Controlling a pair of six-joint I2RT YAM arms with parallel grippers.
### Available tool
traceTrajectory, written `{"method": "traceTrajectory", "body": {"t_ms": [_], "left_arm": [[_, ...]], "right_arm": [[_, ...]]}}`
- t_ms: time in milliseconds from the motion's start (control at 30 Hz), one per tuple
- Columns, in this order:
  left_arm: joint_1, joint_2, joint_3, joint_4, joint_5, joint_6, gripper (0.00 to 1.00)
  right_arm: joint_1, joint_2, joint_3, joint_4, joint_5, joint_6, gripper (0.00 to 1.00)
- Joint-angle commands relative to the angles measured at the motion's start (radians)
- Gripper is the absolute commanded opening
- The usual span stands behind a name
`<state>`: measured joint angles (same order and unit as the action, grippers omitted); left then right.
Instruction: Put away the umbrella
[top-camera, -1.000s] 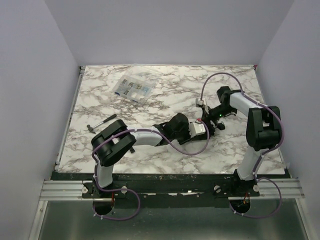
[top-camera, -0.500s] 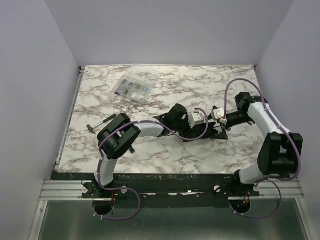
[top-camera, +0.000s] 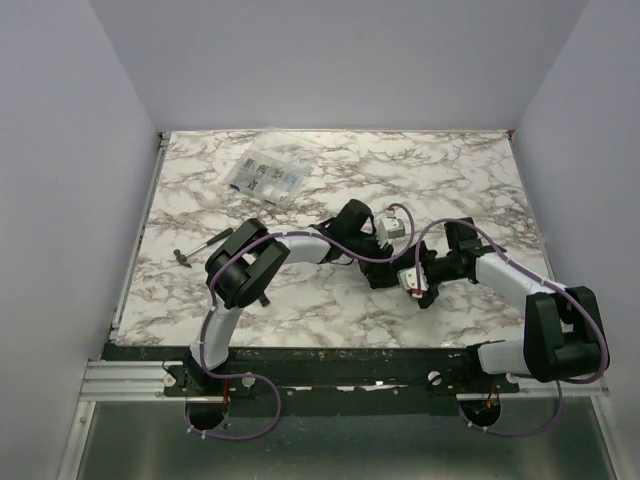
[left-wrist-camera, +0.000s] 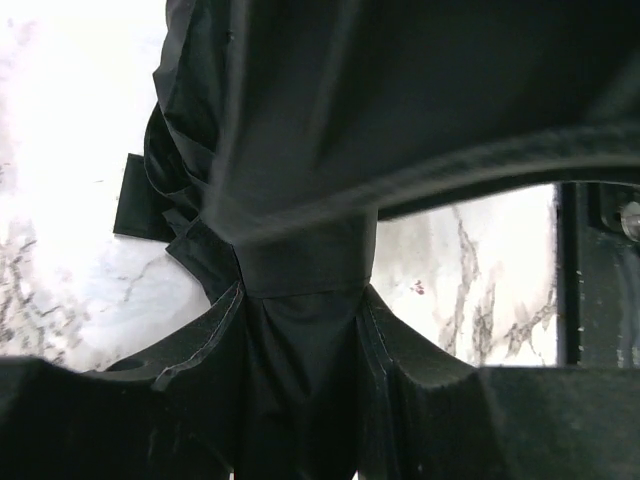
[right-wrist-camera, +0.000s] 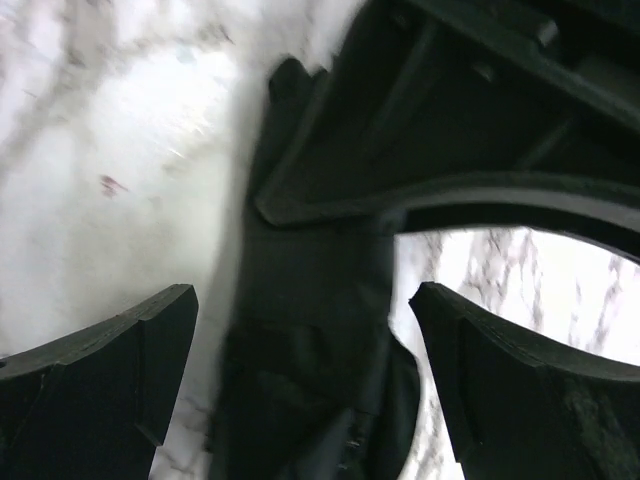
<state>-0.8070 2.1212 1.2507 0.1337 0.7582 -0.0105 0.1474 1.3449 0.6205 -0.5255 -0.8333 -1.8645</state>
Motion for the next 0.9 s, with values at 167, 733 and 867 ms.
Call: {"method": "traceTrajectory", "body": {"t_ms": [167,733,867], "left_arm": [[-0.01,0.24,-0.083,-0.484,0.007,-0.045,0.04],[0.078,0.09,-0.158,-0.271,-0.028,-0.211,0.24],[0.127,-0.112,-0.257,-0.013,-0.095,-0.299,0.53]], "right_arm": [[0.007,-0.009,-0.038,0.213,0.184,0.081,0.9],[0.028,0.131,0.059,-0.137,0.287,0.13,0.05],[0.043,0.238,0.141,-0.297,0.307,0.147,0.04]]}}
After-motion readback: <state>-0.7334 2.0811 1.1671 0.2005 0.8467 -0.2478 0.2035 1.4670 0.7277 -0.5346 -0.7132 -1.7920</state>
